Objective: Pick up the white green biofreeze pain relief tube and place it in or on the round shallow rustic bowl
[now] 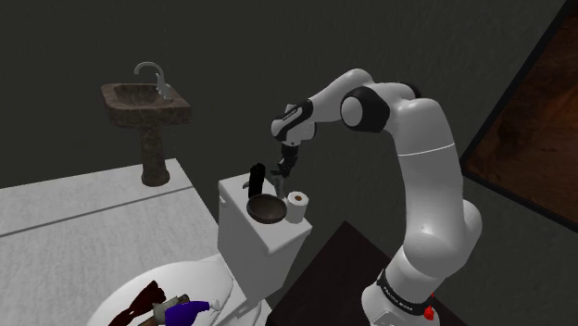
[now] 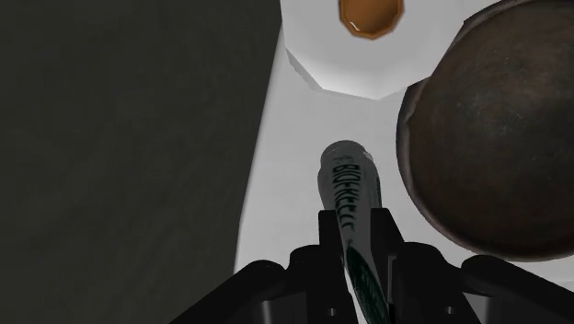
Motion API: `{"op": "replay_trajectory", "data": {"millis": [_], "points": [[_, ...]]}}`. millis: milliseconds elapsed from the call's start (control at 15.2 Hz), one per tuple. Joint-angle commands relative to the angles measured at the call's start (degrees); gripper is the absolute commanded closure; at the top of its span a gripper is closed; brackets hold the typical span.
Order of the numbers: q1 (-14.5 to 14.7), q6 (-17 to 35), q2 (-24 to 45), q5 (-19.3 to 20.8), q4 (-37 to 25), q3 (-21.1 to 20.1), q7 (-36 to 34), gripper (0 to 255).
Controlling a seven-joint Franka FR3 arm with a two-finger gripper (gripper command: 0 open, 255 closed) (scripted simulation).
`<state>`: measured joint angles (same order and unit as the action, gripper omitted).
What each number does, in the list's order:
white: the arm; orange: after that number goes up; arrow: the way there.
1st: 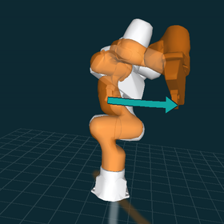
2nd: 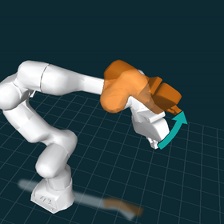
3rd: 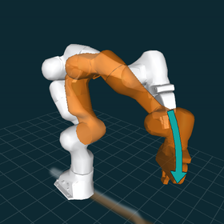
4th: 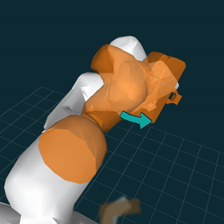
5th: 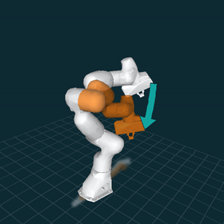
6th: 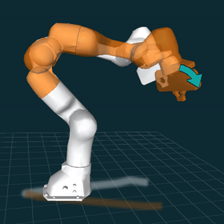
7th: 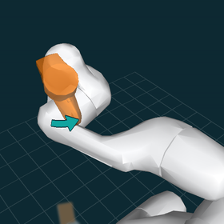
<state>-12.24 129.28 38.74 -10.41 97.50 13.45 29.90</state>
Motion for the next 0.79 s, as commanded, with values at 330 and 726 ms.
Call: {"op": "replay_trajectory", "data": {"millis": [330, 726], "points": [[0.5, -3.5, -3.6, 0.9, 0.0, 0.7, -0.5, 255], [0.8, -6.8, -6.4, 1.7, -0.5, 1.2, -0.9, 255]]}}
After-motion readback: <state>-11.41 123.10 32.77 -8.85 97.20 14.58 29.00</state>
